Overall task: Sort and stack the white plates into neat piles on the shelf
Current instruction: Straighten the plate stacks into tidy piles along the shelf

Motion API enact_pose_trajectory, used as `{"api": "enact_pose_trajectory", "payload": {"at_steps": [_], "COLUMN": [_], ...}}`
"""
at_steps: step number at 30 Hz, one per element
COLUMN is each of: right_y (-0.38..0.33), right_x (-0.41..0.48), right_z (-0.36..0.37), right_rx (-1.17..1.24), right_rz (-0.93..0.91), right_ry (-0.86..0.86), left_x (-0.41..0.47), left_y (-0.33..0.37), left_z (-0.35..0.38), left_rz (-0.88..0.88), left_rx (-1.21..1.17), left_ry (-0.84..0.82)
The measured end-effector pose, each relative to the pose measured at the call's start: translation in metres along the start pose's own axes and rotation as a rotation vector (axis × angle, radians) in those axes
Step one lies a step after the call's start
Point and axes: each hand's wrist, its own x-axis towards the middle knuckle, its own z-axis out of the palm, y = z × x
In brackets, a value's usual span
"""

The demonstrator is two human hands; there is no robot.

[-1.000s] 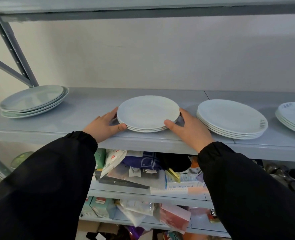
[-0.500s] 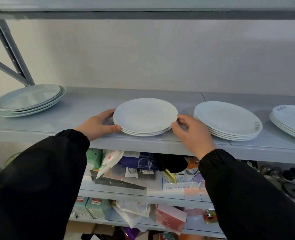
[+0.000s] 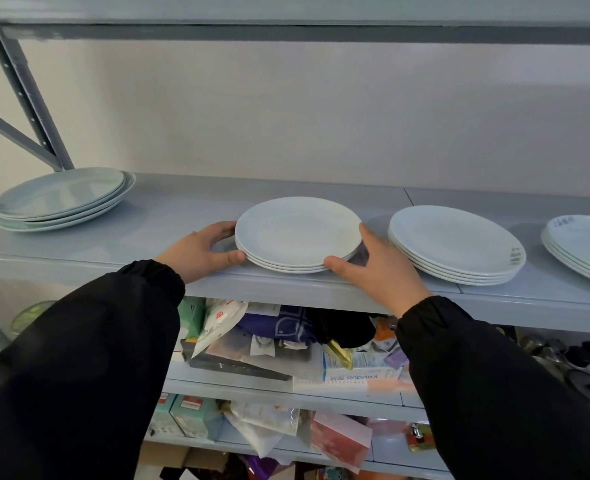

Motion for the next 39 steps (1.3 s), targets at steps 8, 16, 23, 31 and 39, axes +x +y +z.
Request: {"api": "enact_pose_trajectory", "payload": {"at_steps": [8,16,23,31,39], "right_y": [0.006,0.006,-0.004,-0.02,-0.035], "right_x": [0.005,0.007,0.005,-0.004,-0.011], "right_z": [0.004,0.003,0.002,0.0,0.011], "right_rx": [-0.071,-0.116,-0.141,-0.03,-0.08], "right_rz": [0.002,0.001,0.038,0.059,0.186], "right_ry": [-0.013,-0.072,-0.103,-0.062,0.025], "left_x": [-0.001,0.001,-0.004,-0.003,-0.011], "left_y": [-0.001,-0.003,0.001,-0.009,-0.029], "left_z": [0.0,-0.002,-0.007,0.001,-0.016], "left_rz": [-0.003,0.008,0.025,0.088,0.219], "left_rx": [-0.063,-0.121,-0.096,0.104,0.333], "left_ry": [0.011,0.029,-0.004,0.105,0.064]}}
